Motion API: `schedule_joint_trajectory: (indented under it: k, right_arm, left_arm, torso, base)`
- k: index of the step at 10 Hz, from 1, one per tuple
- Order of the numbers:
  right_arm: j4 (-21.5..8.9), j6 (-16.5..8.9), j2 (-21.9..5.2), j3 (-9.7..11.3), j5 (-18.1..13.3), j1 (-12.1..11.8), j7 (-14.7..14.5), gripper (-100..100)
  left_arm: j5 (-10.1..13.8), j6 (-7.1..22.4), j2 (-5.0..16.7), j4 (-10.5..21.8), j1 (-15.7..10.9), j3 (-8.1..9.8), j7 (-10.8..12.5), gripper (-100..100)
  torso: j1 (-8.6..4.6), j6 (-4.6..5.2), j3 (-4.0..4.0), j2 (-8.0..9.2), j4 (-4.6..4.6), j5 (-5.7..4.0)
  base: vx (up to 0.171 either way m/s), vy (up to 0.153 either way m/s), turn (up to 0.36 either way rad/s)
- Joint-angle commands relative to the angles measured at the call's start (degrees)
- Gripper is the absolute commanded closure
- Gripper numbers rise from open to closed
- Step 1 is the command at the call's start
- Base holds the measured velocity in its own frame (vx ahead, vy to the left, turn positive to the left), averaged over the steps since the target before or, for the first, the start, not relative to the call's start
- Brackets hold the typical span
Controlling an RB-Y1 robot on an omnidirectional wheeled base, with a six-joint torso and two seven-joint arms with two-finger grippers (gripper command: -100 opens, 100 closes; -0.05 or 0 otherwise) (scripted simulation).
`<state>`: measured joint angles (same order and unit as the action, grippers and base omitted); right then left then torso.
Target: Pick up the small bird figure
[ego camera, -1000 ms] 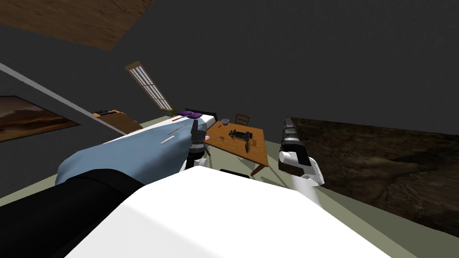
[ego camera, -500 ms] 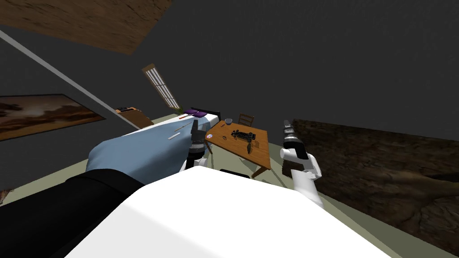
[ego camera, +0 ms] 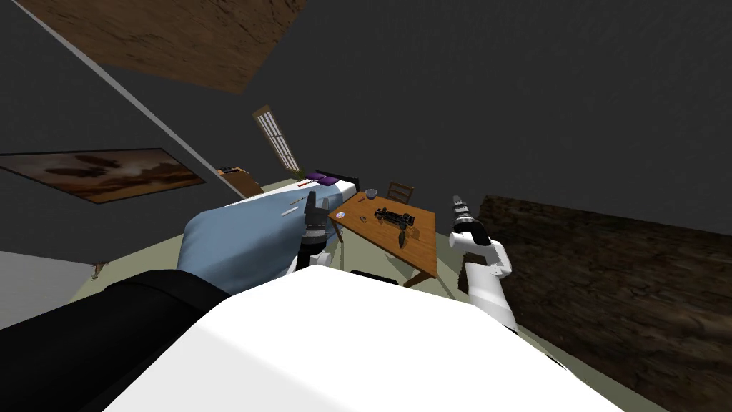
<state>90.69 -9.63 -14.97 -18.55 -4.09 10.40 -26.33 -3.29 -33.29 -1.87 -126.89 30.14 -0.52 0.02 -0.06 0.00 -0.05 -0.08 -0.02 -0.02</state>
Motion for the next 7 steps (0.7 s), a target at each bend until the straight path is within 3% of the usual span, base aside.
schedule_joint_trajectory:
  k: [1, 2, 3, 5, 6, 7]
  right_arm:
    - [-2.86, -2.40, -0.49, -0.63, -0.42, 1.21, -1.00, -100]
    - [-2.93, -2.40, -0.49, -0.63, -0.42, 1.21, -1.00, -100]
    - [-5.25, -5.06, -1.10, -1.93, -1.43, 3.32, -2.82, -100]
    - [-6.53, -5.23, -1.10, -1.93, -1.43, 3.32, -2.82, -100]
    - [-8.53, -8.06, -1.69, -3.24, -2.44, 5.41, -4.65, -100]
    - [-9.86, -8.06, -1.69, -3.24, -2.44, 5.41, -4.65, -100]
  left_arm:
    - [0.00, 0.00, 0.00, 0.00, 0.00, 0.00, 0.00, 0]
    - [0.00, 0.00, 0.00, 0.00, 0.01, 0.01, 0.00, 0]
    - [0.00, 0.00, 0.00, 0.00, 0.01, 0.01, 0.00, 0]
    - [0.00, 0.00, 0.00, 0.00, 0.01, 0.01, 0.00, 0]
    - [0.00, 0.00, 0.00, 0.00, 0.01, 0.01, 0.00, 0]
    - [0.00, 0.00, 0.00, 0.00, 0.00, 0.00, 0.00, 0]
  torso:
    - [0.00, 0.00, 0.00, 0.00, 0.00, 0.00]
    - [0.00, 0.07, 0.00, 0.00, -0.01, -0.01]
    - [0.03, 0.08, 0.00, 0.01, -0.01, 0.00]
    - [0.04, 0.06, 0.00, 0.01, 0.00, 0.00]
    - [0.03, 0.08, 0.00, 0.01, 0.00, 0.00]
    - [0.04, 0.01, 0.00, 0.00, 0.00, 0.01]
  base:
    - [-0.004, -0.022, 0.110]
    - [-0.001, -0.008, -0.044]
    - [-0.009, -0.004, 0.228]
    - [-0.003, -0.013, 0.077]
    - [-0.004, -0.011, 0.237]
    - [-0.004, -0.020, 0.156]
